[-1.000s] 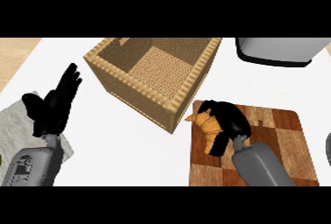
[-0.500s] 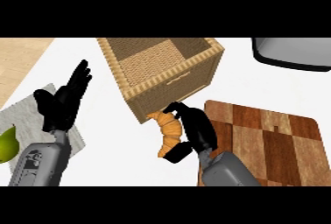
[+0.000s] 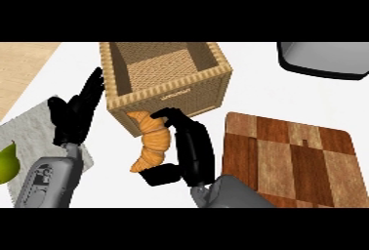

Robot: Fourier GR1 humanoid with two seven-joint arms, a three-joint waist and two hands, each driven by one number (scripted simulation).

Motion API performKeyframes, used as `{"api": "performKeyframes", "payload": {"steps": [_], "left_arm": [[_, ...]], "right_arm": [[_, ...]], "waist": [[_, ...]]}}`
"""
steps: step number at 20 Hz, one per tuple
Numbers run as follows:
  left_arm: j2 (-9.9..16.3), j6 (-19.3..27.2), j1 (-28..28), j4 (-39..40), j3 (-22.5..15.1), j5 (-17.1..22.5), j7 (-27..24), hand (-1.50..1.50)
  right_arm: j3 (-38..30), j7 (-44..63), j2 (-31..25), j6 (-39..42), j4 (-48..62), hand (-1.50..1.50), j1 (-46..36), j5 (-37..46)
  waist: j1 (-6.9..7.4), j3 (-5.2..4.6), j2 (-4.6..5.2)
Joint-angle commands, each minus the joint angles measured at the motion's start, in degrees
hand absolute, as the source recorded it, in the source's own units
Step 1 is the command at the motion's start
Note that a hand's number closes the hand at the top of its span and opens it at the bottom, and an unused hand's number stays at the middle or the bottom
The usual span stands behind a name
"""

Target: Pick the croissant from the cutting board and place it in the basket

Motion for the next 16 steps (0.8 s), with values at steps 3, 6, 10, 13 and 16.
{"api": "performKeyframes", "payload": {"steps": [3, 6, 10, 13, 16], "left_arm": [[0.6, 0.2, -0.7, 1.4, 1.1, 0.1, -0.4, 0.00], [0.0, 0.5, -0.8, 1.8, 0.5, -0.2, 0.4, 0.00], [0.5, -0.1, -1.8, 1.9, 0.8, 0.2, 0.8, 0.00], [0.4, 0.3, -2.2, 3.0, 0.7, -0.5, 0.0, 0.00], [0.1, 1.0, -2.7, 3.1, 1.2, -0.3, 0.0, 0.00]], "right_arm": [[4.4, 12.2, 0.1, -10.6, 1.6, 1.50, -10.3, 2.4], [3.0, 18.2, 0.1, -12.8, 3.8, 1.50, -16.6, 3.2], [1.0, 23.1, 0.1, -17.6, 6.0, 1.50, -23.1, 3.7], [-1.2, 27.1, 0.1, -17.7, 10.2, 1.50, -29.3, 4.6], [-2.9, 31.3, 0.1, -16.5, 15.9, 1.50, -36.2, 5.5]], "waist": [[-0.73, -0.38, -0.43], [-1.50, -0.36, -0.51], [-1.15, -0.34, -0.45], [-1.38, -0.47, -0.17], [-1.36, -0.50, -0.10]]}}
